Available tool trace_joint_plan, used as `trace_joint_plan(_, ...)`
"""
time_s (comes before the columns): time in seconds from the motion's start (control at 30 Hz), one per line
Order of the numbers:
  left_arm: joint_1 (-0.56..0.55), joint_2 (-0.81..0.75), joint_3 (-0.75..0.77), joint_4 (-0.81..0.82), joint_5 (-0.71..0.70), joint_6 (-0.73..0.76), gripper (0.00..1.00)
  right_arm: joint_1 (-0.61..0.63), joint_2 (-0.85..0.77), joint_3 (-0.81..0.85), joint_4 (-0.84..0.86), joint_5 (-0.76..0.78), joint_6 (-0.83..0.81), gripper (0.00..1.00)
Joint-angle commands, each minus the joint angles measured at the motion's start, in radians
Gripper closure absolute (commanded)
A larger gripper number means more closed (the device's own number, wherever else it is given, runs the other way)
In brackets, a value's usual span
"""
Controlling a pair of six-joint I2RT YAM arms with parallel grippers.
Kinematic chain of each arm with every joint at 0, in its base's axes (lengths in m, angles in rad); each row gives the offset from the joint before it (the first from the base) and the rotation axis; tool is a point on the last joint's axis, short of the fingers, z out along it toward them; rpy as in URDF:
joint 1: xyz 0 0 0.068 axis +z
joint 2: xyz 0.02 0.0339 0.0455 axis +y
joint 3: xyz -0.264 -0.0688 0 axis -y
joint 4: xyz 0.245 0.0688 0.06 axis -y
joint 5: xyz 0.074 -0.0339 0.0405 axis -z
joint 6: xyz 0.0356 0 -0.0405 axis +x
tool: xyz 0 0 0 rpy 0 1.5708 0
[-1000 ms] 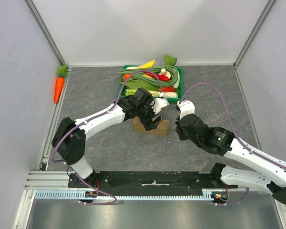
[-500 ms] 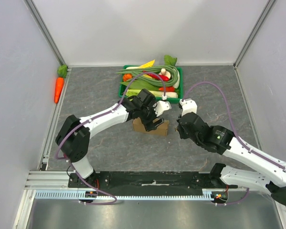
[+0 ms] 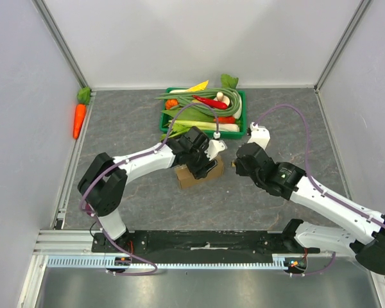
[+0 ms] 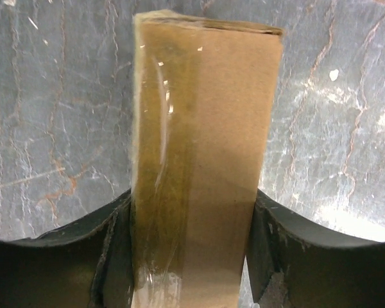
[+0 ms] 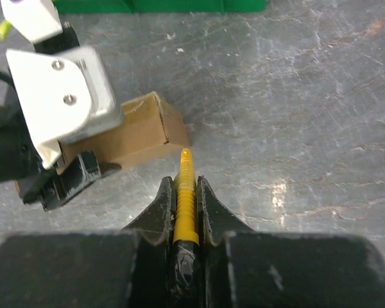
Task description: Unpack the express box
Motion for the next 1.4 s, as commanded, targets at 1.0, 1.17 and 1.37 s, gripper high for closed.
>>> trace_joint_plan(1.0, -0.105, -0.2, -0.356, 0.199, 0.018, 0.063, 0.51, -0.064, -0.173, -0.269, 0.407, -0.192, -0.045, 1.0)
trace_joint_plan(1.17, -0.107, -0.189, -0.364, 0.204, 0.03, 0.048, 0.57, -0.066, -0.145, -0.269, 0.43, -0.214, -0.046, 1.0)
trace_joint_plan(1.37, -0.11, -0.209, -0.387, 0.219, 0.015, 0.042, 0.58, -0.064, -0.114, -0.26, 0.435, -0.194, -0.06, 1.0)
